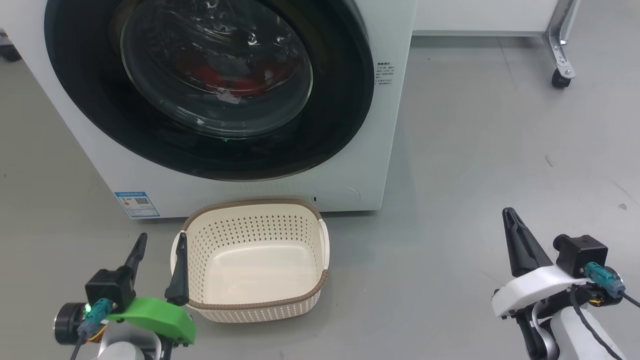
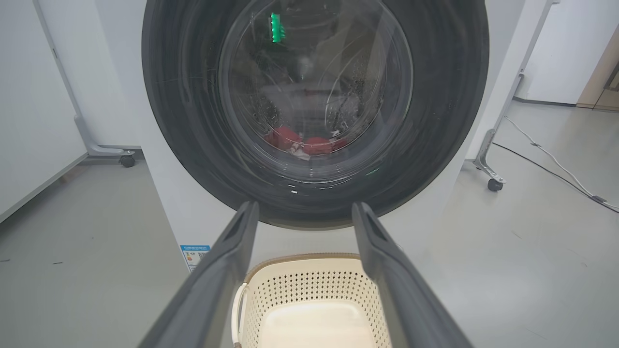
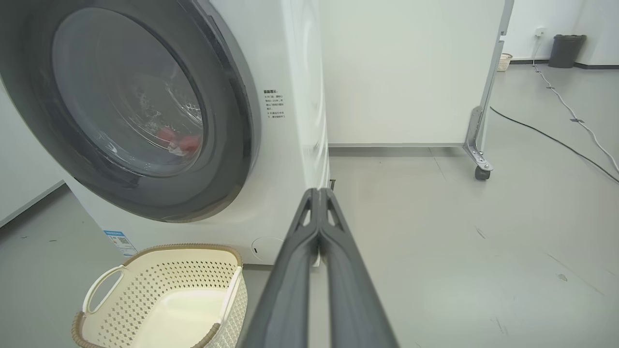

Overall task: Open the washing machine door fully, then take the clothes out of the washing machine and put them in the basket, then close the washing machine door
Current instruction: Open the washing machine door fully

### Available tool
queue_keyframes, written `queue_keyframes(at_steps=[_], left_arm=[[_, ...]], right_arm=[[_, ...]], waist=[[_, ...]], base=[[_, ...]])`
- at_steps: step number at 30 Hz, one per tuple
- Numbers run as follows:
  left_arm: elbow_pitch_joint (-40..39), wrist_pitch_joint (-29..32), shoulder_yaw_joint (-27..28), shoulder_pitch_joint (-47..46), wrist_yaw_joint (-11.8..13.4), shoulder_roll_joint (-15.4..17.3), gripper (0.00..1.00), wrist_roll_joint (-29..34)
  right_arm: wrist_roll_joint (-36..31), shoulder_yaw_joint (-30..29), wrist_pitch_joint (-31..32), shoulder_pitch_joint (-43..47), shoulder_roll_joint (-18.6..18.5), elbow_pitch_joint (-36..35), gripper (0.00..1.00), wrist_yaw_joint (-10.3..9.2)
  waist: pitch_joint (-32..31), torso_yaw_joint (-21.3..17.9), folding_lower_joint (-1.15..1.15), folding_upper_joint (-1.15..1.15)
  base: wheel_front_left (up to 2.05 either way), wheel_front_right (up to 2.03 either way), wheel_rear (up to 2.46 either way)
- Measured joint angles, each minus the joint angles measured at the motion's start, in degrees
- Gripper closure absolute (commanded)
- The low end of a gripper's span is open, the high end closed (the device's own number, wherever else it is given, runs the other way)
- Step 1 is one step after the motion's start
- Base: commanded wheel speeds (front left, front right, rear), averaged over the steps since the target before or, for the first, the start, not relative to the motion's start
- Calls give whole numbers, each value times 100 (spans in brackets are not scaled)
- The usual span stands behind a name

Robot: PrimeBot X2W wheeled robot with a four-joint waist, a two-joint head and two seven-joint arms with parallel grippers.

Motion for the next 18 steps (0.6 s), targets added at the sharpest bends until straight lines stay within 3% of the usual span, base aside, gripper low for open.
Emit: queue_keyframes(at_steps=[13, 18], left_arm=[[-274, -1, -23, -353, 2, -92, 0, 34], [-392, -1, -30, -556, 2, -114, 0, 45]], right_arm=[[701, -361, 0, -470, 241, -18, 100, 193], [1678, -754, 129, -854, 536, -60, 100, 353]], waist=[[487, 103, 0, 0], [779, 165, 0, 0]], base=[[0, 0, 0], [0, 0, 0]])
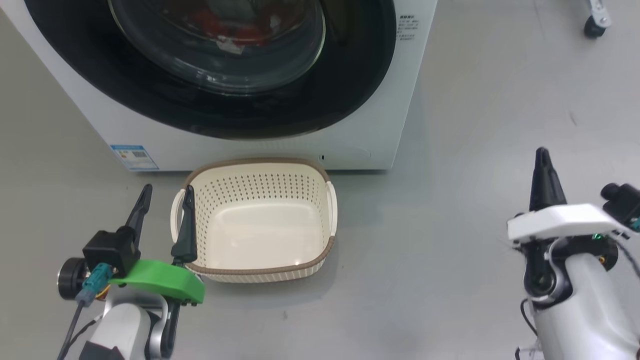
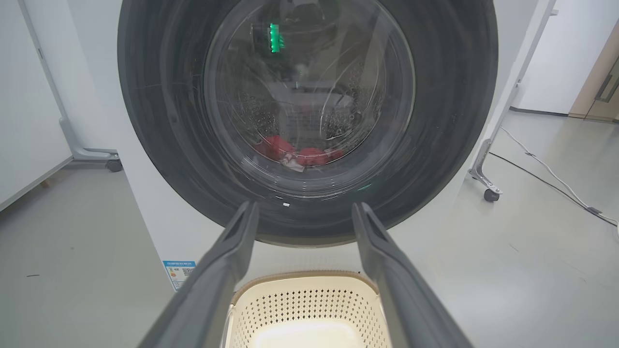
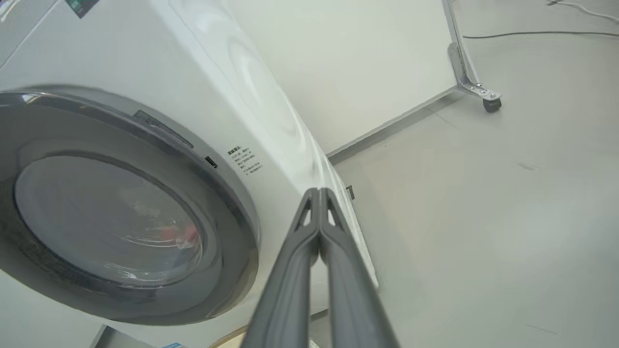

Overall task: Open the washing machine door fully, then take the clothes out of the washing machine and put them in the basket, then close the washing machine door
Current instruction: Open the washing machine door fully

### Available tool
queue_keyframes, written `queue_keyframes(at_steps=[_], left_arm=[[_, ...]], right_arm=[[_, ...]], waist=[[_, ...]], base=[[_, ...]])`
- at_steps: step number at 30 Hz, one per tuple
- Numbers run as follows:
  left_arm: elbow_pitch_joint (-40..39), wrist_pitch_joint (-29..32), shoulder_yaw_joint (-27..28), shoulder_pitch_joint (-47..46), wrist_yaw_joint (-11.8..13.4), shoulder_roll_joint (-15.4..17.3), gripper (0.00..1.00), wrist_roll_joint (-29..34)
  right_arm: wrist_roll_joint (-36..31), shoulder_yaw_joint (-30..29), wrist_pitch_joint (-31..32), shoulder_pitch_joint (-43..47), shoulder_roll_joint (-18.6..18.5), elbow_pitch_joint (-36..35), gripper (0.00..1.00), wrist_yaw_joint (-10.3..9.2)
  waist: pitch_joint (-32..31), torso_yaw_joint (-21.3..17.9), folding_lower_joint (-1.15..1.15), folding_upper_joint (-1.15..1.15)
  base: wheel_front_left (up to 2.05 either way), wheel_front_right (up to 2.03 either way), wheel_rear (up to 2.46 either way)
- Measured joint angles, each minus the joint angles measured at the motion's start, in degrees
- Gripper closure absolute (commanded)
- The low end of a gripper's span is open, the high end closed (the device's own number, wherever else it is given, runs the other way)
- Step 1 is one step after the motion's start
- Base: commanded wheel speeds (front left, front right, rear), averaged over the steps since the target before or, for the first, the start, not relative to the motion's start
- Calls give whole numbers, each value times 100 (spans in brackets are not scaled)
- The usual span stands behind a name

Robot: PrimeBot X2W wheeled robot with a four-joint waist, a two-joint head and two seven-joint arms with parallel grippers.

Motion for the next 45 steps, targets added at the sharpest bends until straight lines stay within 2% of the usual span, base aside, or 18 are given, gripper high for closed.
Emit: queue_keyframes(at_steps=[8, 10, 11, 16, 21, 26, 30, 45], left_arm=[[-149, 0, -20, -325, 1, -88, 0, 26], [-162, 0, -31, -424, 0, -108, 0, 43], [-170, -2, -40, -508, 0, -115, 0, 49], [-180, -5, -82, -671, 0, -151, 0, 88], [-187, -7, -131, -820, -3, -192, 0, 90], [-189, -7, -181, -910, -8, -204, 0, 143], [-189, -7, -211, -997, -15, -226, 0, 201], [-186, -14, -346, -1292, -110, -363, 0, 242]], right_arm=[[1986, -668, 699, -779, 136, -1, 100, 90], [2538, -792, 968, -988, 148, 10, 100, 107], [3051, -888, 1276, -1193, 152, 46, 100, 133], [4083, -1053, 1990, -1697, 149, 124, 100, 133], [4450, -1084, 2549, -2141, 116, 232, 100, 115], [4525, -1015, 2965, -2614, 35, 260, 100, -45], [4510, -982, 3156, -2994, -143, 324, 100, -133], [4590, -869, 3612, -4307, -288, 723, 100, -633]], waist=[[509, 130, 0, 0], [633, 168, 0, 0], [755, 209, 0, 0], [1035, 314, 0, 0], [1263, 429, 0, 0], [1446, 536, 0, 0], [1570, 615, 0, 0], [1924, 892, 0, 0]], base=[[0, 0, 0], [0, 0, 0], [0, 0, 0], [0, 0, 0], [0, 0, 0], [0, 0, 0], [0, 0, 0], [0, 0, 0]])
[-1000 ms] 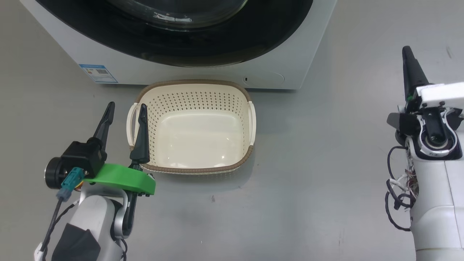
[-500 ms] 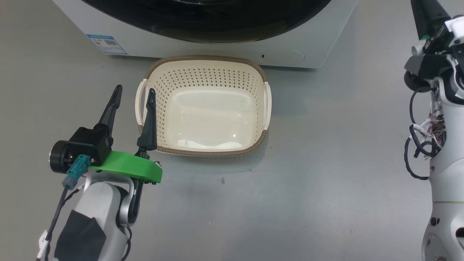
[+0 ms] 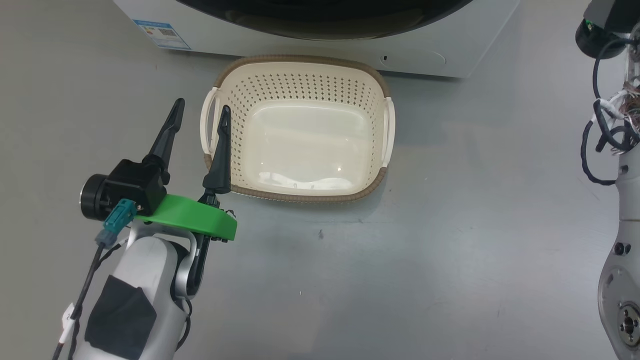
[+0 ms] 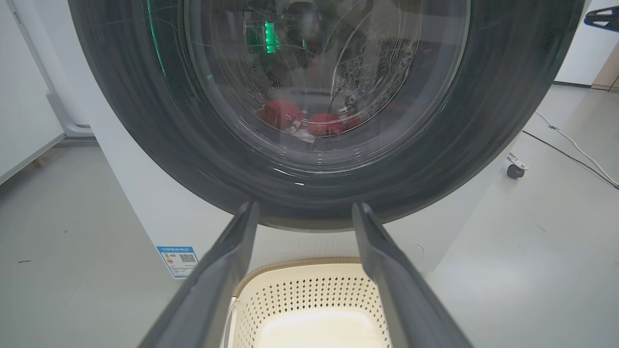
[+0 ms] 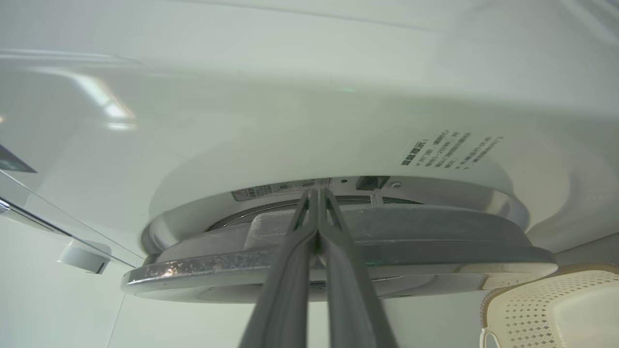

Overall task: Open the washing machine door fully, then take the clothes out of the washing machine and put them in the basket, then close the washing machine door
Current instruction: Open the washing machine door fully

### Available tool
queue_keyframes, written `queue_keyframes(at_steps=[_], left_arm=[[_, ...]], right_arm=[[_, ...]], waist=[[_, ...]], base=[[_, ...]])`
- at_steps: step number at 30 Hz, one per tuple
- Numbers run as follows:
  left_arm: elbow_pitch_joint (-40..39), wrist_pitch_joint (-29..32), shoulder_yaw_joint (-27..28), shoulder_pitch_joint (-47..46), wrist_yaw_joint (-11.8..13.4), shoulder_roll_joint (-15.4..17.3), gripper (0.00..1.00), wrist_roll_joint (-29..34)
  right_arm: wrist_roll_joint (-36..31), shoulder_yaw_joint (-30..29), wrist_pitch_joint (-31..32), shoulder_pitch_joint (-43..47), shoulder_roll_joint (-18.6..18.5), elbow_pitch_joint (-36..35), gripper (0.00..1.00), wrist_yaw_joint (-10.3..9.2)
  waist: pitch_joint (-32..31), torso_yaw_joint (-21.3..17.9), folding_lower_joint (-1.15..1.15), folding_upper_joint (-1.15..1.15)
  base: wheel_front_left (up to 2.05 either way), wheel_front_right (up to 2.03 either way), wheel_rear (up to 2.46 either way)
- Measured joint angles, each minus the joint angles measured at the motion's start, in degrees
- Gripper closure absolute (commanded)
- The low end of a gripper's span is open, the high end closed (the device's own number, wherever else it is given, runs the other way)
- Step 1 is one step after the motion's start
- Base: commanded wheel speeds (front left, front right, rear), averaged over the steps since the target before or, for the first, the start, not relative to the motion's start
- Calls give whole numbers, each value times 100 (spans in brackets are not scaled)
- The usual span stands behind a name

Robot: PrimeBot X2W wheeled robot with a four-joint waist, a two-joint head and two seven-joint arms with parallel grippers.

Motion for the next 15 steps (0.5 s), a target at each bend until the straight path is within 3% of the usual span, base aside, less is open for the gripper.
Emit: queue_keyframes(at_steps=[15], left_arm=[[115, -2, -38, -109, -9, -44, 0, 8]], right_arm=[[-5, 212, 223, -728, -2, 488, 100, -103]], waist=[[184, 245, 0, 0]], base=[[0, 0, 0]])
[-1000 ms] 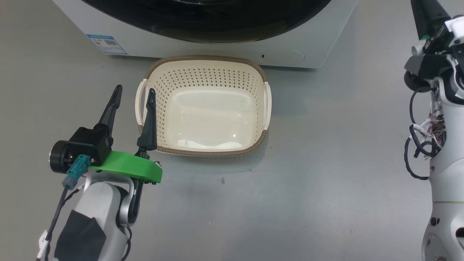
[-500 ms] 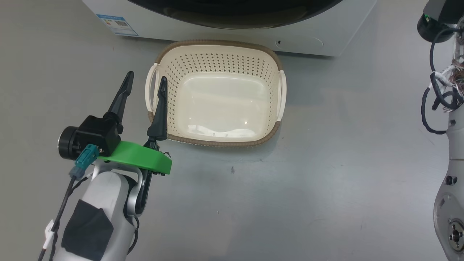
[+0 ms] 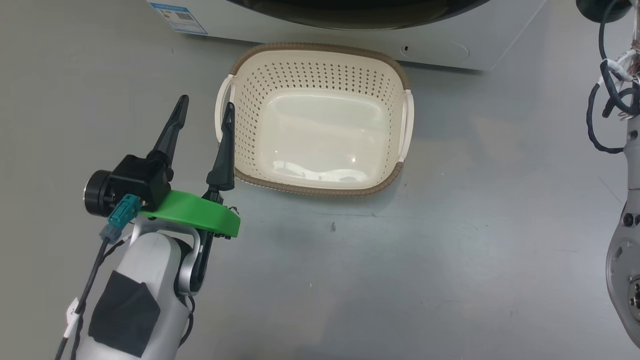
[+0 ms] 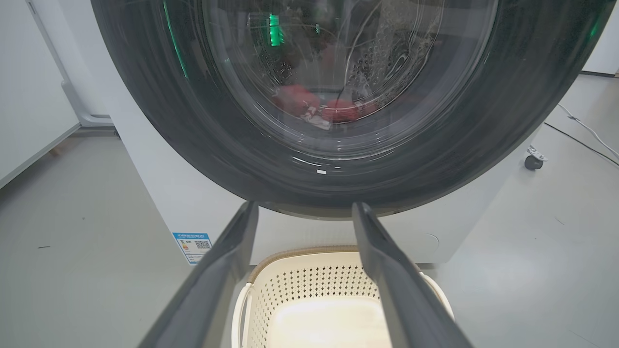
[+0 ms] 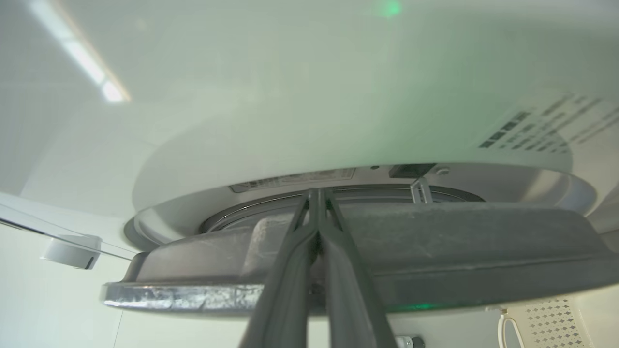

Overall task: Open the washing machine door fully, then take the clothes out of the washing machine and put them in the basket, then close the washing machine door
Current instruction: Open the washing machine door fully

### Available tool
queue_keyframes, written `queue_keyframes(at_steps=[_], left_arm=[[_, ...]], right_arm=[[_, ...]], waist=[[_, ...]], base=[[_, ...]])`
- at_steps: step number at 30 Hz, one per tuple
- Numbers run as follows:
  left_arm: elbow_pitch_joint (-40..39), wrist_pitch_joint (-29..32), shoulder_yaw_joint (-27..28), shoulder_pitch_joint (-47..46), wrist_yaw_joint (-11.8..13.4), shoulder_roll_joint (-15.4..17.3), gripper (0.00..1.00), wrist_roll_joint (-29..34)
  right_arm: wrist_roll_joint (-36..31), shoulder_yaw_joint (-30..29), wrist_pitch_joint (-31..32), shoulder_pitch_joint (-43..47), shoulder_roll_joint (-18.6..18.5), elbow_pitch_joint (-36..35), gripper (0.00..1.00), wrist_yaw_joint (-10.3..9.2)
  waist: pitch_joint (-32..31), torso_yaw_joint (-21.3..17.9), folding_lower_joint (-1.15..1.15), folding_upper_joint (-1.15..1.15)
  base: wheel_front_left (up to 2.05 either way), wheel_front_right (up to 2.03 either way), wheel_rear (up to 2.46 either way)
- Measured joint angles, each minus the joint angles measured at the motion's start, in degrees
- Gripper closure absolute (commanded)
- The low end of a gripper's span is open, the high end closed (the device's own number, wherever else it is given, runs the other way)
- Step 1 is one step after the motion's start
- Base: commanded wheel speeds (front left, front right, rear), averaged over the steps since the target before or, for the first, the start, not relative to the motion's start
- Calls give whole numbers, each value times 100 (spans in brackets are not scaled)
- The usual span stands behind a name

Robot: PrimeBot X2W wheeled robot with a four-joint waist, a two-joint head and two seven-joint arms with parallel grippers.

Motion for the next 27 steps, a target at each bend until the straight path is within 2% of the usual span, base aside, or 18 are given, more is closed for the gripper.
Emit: queue_keyframes(at_steps=[14, 27], left_arm=[[109, -15, -8, -51, -42, -78, 0, 2], [275, -15, 8, -104, -47, -104, 0, 0]], right_arm=[[13, 66, 370, -193, -147, 413, 100, 11], [265, 74, 847, -153, -225, 713, 100, 274]], waist=[[38, 68, 0, 0], [-63, 39, 0, 0]], base=[[0, 0, 0], [0, 0, 0]])
